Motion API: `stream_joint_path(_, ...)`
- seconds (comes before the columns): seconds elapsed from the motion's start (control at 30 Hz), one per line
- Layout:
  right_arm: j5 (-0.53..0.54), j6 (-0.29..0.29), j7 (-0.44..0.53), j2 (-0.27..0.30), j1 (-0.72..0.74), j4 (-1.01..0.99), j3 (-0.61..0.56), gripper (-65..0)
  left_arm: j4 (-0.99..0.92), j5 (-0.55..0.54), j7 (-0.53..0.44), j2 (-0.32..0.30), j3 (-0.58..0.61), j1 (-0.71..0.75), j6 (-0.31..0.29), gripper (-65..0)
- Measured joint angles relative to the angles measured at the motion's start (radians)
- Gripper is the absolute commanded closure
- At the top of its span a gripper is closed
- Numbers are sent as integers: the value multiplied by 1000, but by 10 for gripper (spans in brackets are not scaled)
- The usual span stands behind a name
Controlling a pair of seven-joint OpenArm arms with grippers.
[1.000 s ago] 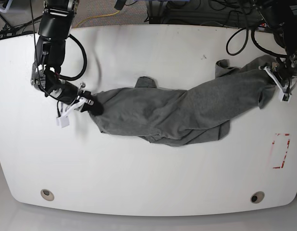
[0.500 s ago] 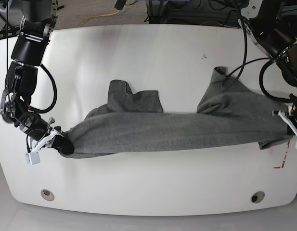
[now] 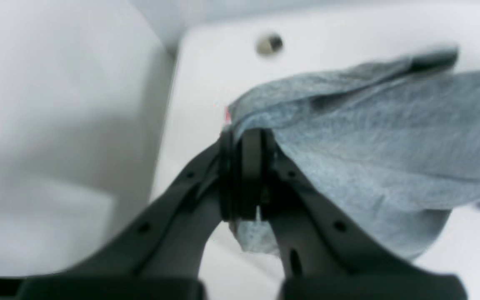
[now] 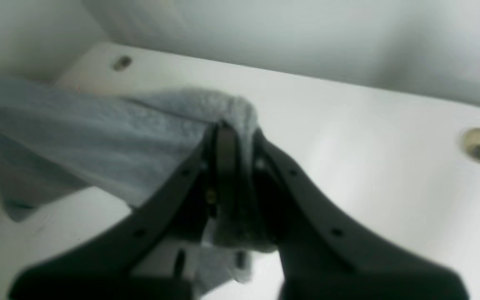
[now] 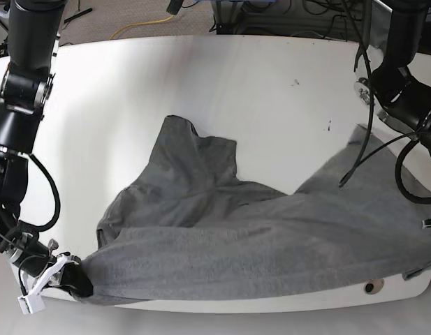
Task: Fold the T-shirt properly
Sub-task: 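Lift the shirt with both grippers, stretch it taut and swing it over the table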
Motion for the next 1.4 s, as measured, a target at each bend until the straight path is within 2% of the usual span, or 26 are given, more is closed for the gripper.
stream_joint_path(0.1, -61, 3, -8, 0, 89, -40, -47, -21, 23, -10, 1, 0, 3, -74, 11, -1)
stream_joint_path(0.33, -153, 74, -10, 2, 313, -67, -120, -21, 23, 19, 17, -11, 69, -225, 18, -1)
stream_joint_path(0.43, -192, 78, -41, 9, 418, -67, -163, -21, 24, -8, 3, -43, 111, -298, 19, -1)
stream_joint_path(0.57, -186, 84, -61, 28, 507, -66, -218, -21, 25, -5, -6, -81, 161, -372, 18, -1)
stream_joint_path(0.7, -171, 87, -95, 42, 514, -26, -222, -21, 33, 3, -12, -85, 176, -371, 17, -1)
stream_joint_path(0.87, -179, 86, -116, 62, 388, 37, -195, -21, 34, -10, -21, -77, 183, -286, -54, -1)
stream_joint_path(1.23, -146, 86, -127, 51, -110, 182, 64, -21, 73, -16, -20, -69, 184, 40, -58, 0)
stream_joint_path(1.33, -150, 86, -125, 16, -237, 221, 134, -21, 97, -10, -37, -69, 182, 167, -59, 0)
stream_joint_path(1.4, -145, 87, -120, -3, -316, 230, 172, -21, 108, -5, -85, -69, 181, 260, -60, 0)
